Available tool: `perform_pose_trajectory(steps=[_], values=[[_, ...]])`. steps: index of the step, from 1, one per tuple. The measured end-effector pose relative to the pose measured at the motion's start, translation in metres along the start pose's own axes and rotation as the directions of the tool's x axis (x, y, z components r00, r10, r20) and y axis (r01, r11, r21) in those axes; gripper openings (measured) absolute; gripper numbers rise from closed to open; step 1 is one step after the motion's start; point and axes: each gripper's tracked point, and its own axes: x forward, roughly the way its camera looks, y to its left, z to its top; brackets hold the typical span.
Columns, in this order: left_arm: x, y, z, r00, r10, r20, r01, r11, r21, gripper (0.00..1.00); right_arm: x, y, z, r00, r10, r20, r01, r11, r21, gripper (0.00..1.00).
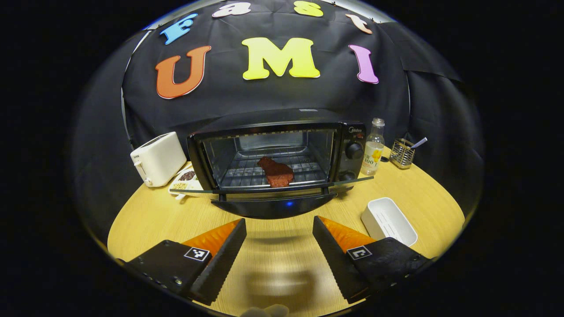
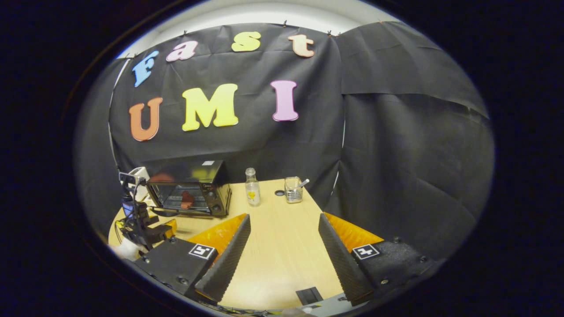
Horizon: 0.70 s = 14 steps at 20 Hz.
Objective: Open the electric oven with the left hand, put the food in, and close the electric oven.
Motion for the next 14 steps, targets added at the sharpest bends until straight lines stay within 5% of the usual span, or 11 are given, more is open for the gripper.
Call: perform_pose_trajectory(steps=[8, 14], values=[[0.015, 0.011, 0.051, 0.995, 0.001, 0.097, -0.002, 1.0, 0.017, 0.96, -0.009, -0.002, 0.005, 0.999, -0.029, 0.023, 0.029, 1.0, -0.001, 0.99], [0.016, 0.002, 0.049, 0.995, -0.019, 0.094, 0.018, 1.0, 0.011, 0.97, -0.013, 0.0, 0.008, 0.999, -0.03, 0.028, 0.03, 0.999, -0.022, 0.99]])
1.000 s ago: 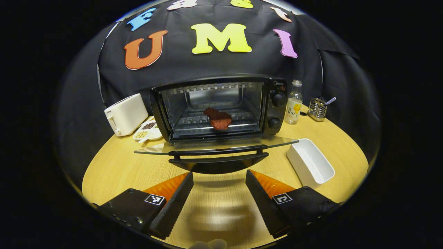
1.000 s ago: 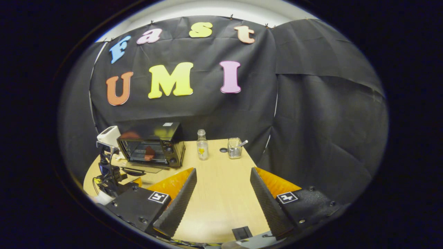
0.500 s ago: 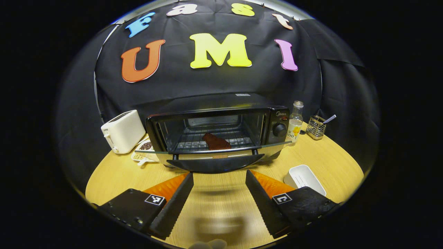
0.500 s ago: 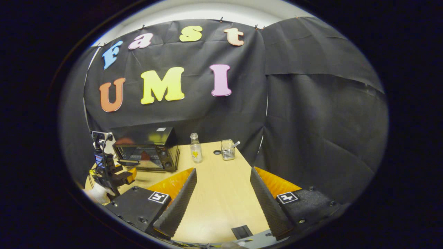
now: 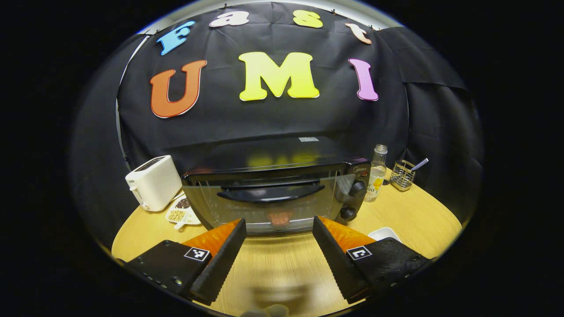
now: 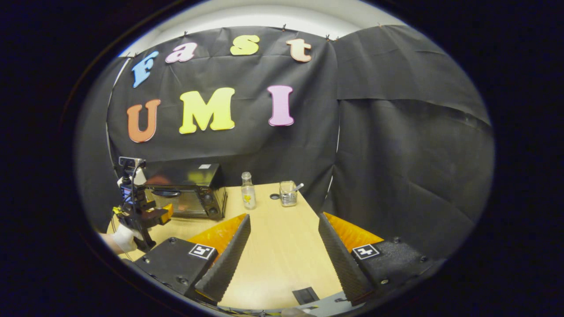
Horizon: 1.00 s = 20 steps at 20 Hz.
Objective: Open the electric oven with the left hand, put the food in, and close the electric oven.
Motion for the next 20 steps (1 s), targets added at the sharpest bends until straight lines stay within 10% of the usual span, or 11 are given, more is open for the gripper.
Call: perform_pose_trajectory(steps=[11, 20], values=[[-0.043, -0.02, 0.005, 1.0, -0.012, 0.018, 0.011, 1.0, 0.01, 0.97, -0.015, -0.001, 0.002, 0.998, 0.061, 0.02, -0.061, 0.998, -0.026, 0.99], [-0.196, -0.027, 0.095, 0.968, 0.075, 0.24, -0.075, 0.997, -0.01, 0.97, -0.044, -0.031, 0.033, 0.968, 0.213, 0.13, -0.209, 0.977, -0.047, 0.98]])
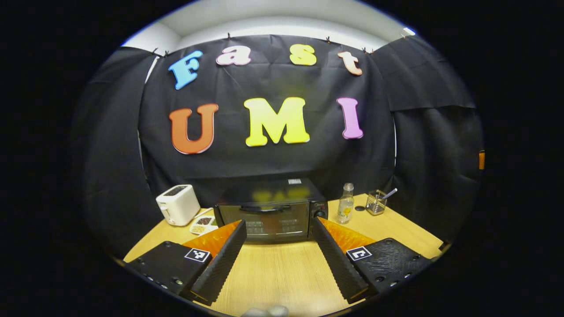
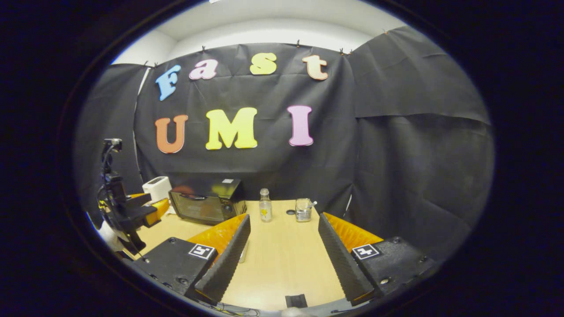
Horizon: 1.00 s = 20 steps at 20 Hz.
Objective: Open the electric oven with the left hand, put the food in, and close the electric oven.
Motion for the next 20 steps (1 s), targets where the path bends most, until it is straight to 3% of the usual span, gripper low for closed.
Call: perform_pose_trajectory(steps=[6, 11, 15, 20], values=[[-0.118, 0.025, 0.048, 0.99, 0.117, 0.079, -0.116, 0.993, -0.017, 0.96, -0.018, -0.016, 0.018, 0.994, 0.055, 0.09, -0.056, 0.998, 0.008, 0.98], [-0.196, 0.05, 0.04, 0.975, 0.213, 0.066, -0.214, 0.977, 0.009, 0.96, -0.034, -0.01, -0.003, 0.992, 0.104, 0.066, -0.107, 0.994, 0.032, 0.96], [-0.22, 0.052, 0.035, 0.973, 0.226, 0.057, -0.225, 0.974, -0.02, 0.96, -0.047, -0.009, -0.006, 0.993, 0.097, 0.066, -0.099, 0.995, 0.028, 0.98], [-0.209, 0.052, 0.044, 0.979, 0.194, 0.059, -0.192, 0.981, -0.031, 0.96, -0.058, 0.001, -0.001, 0.993, 0.093, 0.07, -0.093, 0.996, -0.005, 0.98]])
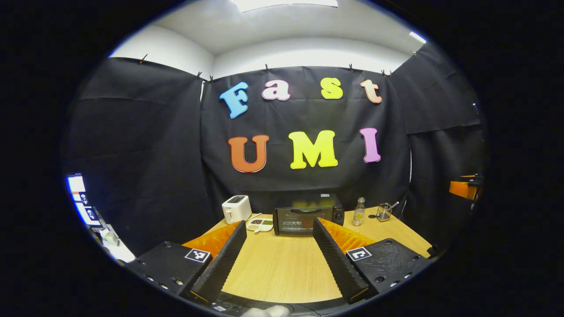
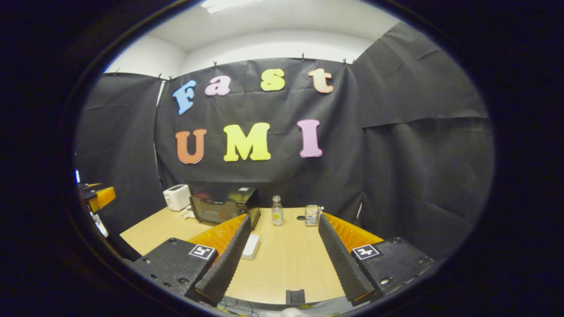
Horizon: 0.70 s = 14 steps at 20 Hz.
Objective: Open the electric oven with the left hand, put the food in, and close the electric oven.
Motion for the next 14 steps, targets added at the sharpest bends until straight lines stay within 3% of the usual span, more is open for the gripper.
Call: perform_pose_trajectory(steps=[14], values=[[0.024, -0.009, 0.015, 0.997, -0.076, 0.015, 0.076, 0.997, -0.007, 0.96, -0.003, 0.019, 0.018, 0.999, -0.027, 0.021, 0.027, 0.999, -0.019, 0.98]])
